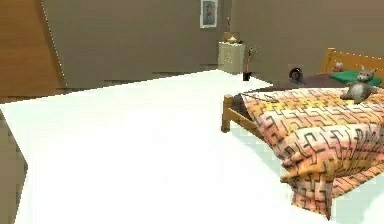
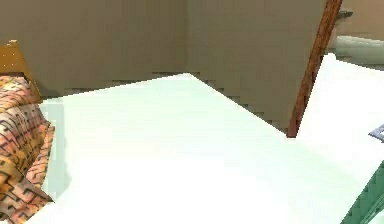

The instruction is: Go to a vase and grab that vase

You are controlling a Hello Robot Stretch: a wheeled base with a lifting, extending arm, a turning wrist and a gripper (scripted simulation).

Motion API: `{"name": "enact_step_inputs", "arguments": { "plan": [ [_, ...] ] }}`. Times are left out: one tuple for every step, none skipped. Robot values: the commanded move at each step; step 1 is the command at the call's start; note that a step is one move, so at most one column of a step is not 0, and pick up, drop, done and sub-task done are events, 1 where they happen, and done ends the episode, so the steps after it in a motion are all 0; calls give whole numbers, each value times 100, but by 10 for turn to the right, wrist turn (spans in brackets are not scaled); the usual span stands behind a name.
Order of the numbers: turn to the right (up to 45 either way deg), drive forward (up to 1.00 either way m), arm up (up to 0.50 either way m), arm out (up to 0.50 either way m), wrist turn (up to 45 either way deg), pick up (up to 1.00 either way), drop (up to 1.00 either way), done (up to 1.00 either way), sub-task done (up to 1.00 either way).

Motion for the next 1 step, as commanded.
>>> {"name": "enact_step_inputs", "arguments": {
  "plan": [
    [0, 100, 0, 0, 0, 0, 0, 0, 0]
  ]
}}
